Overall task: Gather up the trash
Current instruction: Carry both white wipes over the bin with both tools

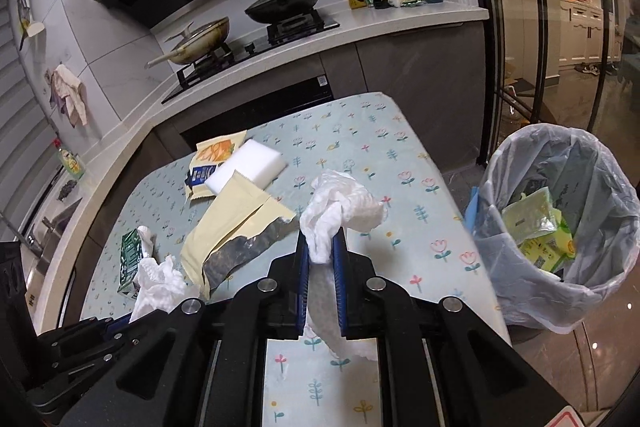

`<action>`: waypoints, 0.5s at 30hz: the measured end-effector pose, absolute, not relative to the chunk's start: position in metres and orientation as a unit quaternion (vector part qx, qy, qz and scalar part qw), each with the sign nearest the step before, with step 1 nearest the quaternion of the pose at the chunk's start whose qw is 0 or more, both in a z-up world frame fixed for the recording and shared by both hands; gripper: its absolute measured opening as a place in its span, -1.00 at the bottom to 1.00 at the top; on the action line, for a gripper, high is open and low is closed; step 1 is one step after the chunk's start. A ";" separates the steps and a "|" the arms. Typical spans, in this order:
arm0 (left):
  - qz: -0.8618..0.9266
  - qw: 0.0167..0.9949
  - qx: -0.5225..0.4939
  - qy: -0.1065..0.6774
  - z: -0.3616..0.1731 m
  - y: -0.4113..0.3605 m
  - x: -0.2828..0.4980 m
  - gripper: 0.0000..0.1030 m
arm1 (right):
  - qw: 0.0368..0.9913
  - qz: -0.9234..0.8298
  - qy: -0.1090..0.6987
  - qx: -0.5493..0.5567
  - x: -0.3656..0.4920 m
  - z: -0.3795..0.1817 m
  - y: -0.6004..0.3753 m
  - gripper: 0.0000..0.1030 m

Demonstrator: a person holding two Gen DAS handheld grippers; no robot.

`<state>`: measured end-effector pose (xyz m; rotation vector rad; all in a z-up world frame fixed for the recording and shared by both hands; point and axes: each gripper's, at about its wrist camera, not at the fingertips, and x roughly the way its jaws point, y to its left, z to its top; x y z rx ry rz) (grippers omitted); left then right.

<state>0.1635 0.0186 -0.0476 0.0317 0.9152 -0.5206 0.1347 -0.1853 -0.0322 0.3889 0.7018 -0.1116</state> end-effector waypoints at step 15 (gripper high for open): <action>-0.330 0.853 0.075 0.397 -0.016 -0.101 0.134 -0.74 | 0.918 -0.148 0.289 0.228 0.069 -0.013 -0.300 -0.79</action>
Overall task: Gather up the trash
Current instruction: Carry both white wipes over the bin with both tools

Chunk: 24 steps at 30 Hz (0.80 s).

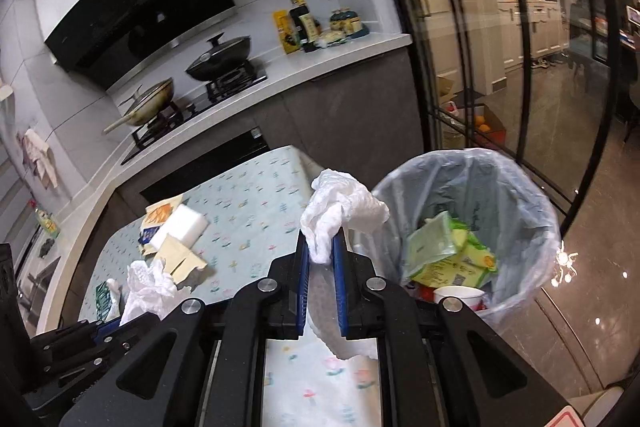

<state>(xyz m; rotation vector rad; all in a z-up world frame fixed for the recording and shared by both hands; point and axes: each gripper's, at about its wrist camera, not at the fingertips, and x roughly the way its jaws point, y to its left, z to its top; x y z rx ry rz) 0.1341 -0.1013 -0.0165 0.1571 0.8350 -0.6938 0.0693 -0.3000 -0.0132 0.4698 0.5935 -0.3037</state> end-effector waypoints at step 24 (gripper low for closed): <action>-0.422 0.802 0.145 0.397 -0.037 -0.278 0.127 -0.71 | 0.896 -0.229 0.277 0.259 0.024 -0.031 -0.414 -0.79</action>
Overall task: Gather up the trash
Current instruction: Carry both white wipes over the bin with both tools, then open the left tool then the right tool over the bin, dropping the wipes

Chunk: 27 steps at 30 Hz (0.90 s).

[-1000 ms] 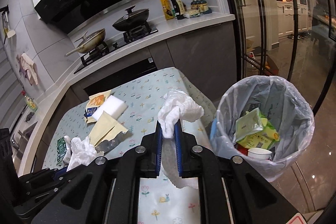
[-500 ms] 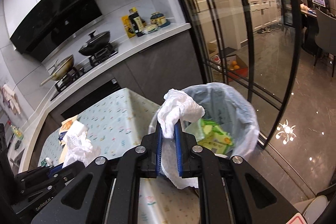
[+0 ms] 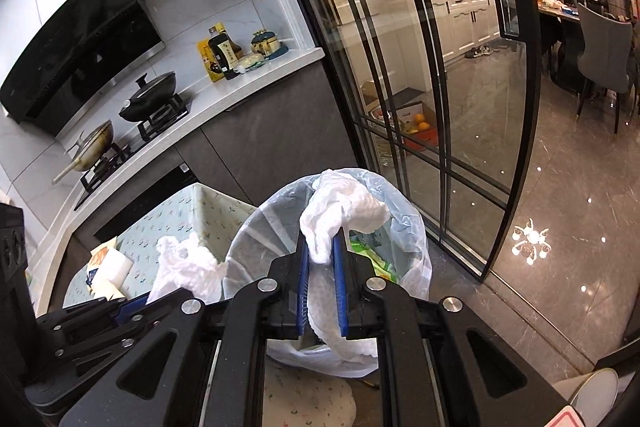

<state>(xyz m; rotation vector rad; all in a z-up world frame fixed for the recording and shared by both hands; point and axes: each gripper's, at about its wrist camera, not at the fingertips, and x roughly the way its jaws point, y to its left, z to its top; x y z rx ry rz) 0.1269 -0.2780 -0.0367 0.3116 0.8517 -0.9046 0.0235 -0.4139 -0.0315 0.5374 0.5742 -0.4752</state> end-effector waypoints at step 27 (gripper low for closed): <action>-0.390 0.827 0.103 0.391 -0.028 -0.285 0.167 0.45 | 0.897 -0.215 0.286 0.260 0.057 -0.034 -0.422 -0.57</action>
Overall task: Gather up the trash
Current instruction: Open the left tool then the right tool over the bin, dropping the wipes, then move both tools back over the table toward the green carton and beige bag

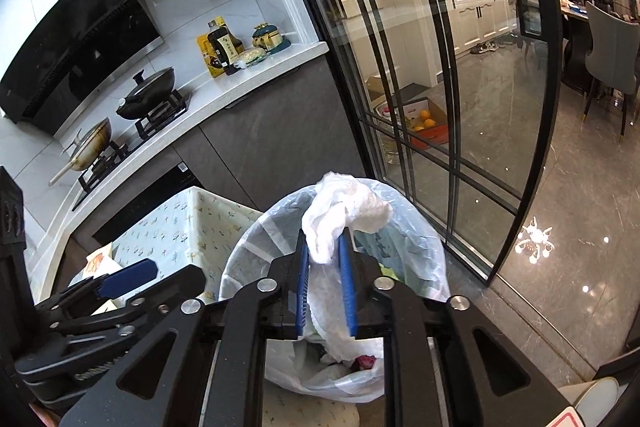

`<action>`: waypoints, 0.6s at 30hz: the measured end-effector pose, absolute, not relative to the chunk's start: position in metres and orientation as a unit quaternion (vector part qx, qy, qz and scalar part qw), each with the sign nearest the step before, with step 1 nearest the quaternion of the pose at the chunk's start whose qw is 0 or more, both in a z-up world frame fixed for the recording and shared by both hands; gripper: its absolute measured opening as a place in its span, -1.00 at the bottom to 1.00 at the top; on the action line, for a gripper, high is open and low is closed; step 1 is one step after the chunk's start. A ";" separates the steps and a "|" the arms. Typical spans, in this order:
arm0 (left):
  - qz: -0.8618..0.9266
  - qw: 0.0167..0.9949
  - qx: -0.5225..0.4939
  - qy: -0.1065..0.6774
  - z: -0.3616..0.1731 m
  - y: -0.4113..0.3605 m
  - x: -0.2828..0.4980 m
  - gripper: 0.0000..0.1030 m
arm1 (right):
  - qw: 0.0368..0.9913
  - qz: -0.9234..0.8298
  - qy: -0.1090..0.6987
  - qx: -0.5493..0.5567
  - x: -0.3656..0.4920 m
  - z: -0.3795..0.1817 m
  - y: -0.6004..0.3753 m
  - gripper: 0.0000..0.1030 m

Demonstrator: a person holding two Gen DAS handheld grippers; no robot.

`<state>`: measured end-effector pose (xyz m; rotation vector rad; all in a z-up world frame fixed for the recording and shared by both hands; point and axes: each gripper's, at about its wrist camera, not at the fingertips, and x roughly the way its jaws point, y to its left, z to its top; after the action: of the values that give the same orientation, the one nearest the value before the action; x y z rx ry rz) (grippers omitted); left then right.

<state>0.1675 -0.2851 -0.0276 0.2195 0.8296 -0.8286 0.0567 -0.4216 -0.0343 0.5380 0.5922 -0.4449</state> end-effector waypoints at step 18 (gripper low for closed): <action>-0.343 0.857 0.082 0.375 -0.018 -0.231 0.173 0.62 | 0.908 -0.209 0.270 0.243 0.063 -0.016 -0.389 -0.14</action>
<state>0.1728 -0.2309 -0.0181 0.1729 0.7878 -0.7214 0.0630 -0.3891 -0.0159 0.5013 0.5568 -0.4312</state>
